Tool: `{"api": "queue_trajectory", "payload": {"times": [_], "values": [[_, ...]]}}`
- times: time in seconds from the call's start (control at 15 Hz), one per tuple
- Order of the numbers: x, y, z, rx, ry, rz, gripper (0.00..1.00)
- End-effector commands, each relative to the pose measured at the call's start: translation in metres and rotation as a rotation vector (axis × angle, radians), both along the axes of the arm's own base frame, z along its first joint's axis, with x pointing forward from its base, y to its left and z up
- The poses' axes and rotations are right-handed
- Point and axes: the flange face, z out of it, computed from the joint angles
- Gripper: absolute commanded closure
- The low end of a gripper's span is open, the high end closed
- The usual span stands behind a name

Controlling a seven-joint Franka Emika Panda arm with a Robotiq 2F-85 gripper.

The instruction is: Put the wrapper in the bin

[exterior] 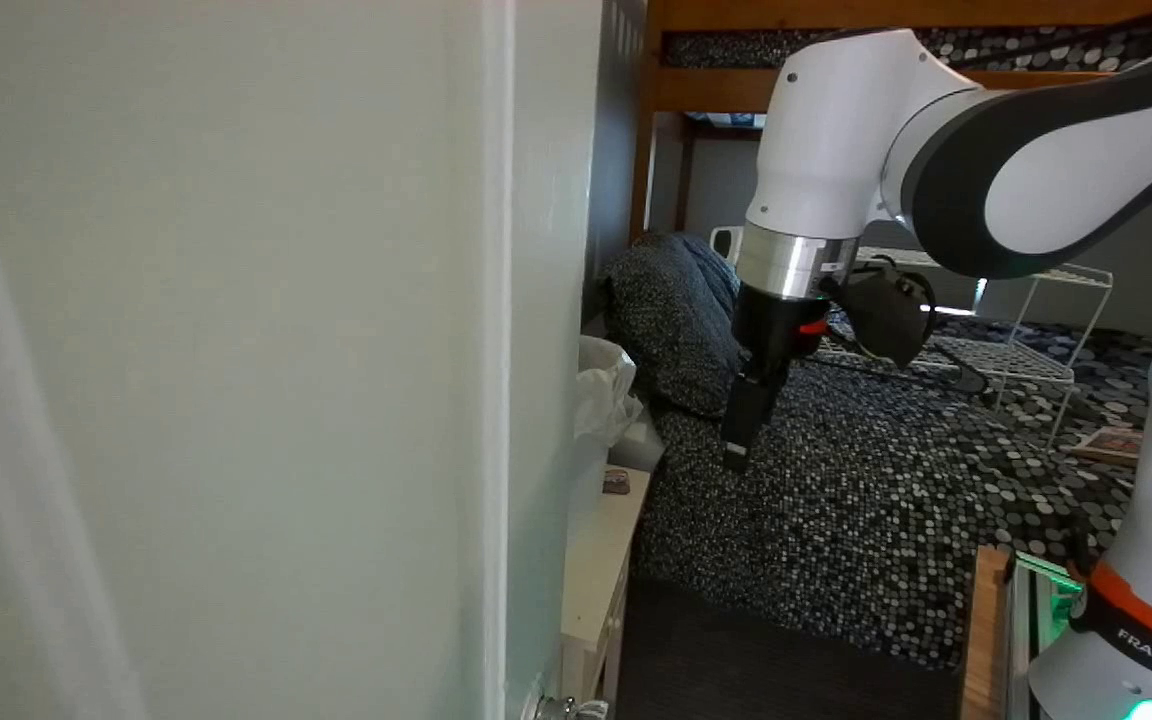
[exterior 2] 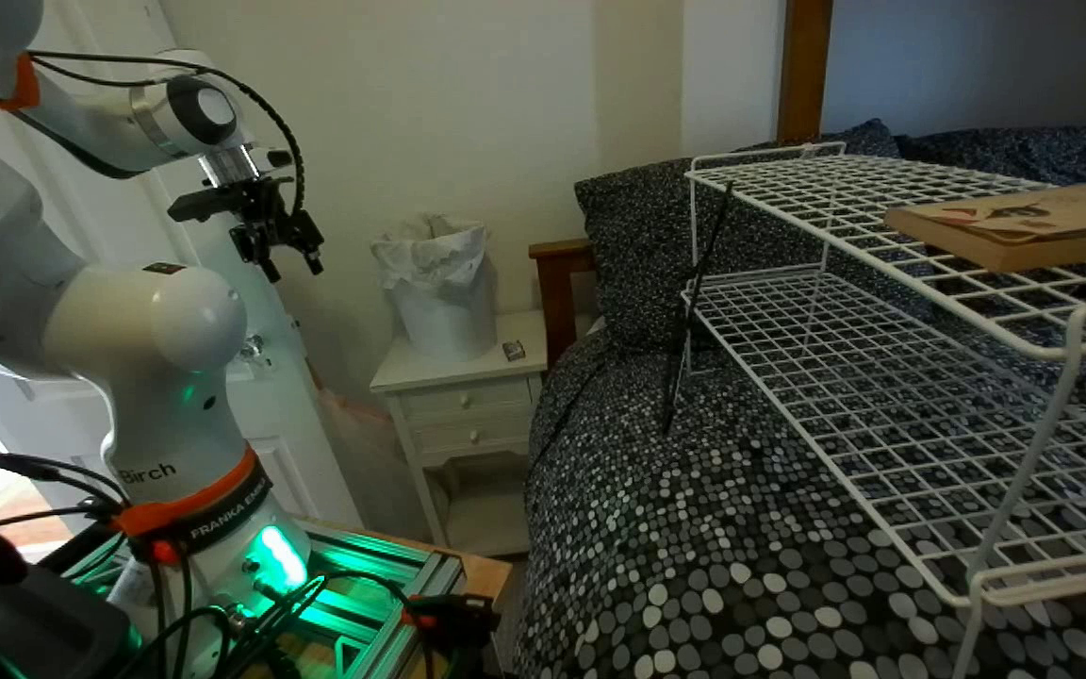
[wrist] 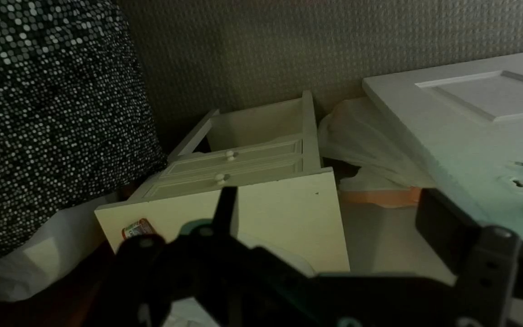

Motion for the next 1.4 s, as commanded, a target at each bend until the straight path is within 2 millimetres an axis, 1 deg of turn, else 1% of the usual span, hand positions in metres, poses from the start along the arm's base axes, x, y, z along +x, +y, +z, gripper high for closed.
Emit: {"api": "queue_trajectory", "payload": {"times": [0.0,0.13,0.27,0.4,0.53,0.73,0.87,1.0,1.13,1.27,1.33], "values": [[0.000,0.000,0.000,0.000,0.001,0.000,0.00],[0.007,-0.015,-0.002,0.015,-0.007,0.042,0.00],[0.016,-0.046,0.002,-0.005,-0.013,0.080,0.00],[0.024,-0.083,0.006,0.012,0.003,0.131,0.00],[0.033,-0.126,0.006,0.053,0.010,0.195,0.00],[0.044,-0.186,0.001,0.065,0.011,0.280,0.00],[0.053,-0.225,-0.004,0.086,-0.019,0.321,0.00],[0.059,-0.258,-0.014,0.121,-0.058,0.343,0.00],[0.065,-0.283,-0.028,0.126,-0.098,0.369,0.00],[0.072,-0.303,-0.044,0.132,-0.133,0.384,0.00],[0.075,-0.310,-0.055,0.145,-0.144,0.376,0.00]]}}
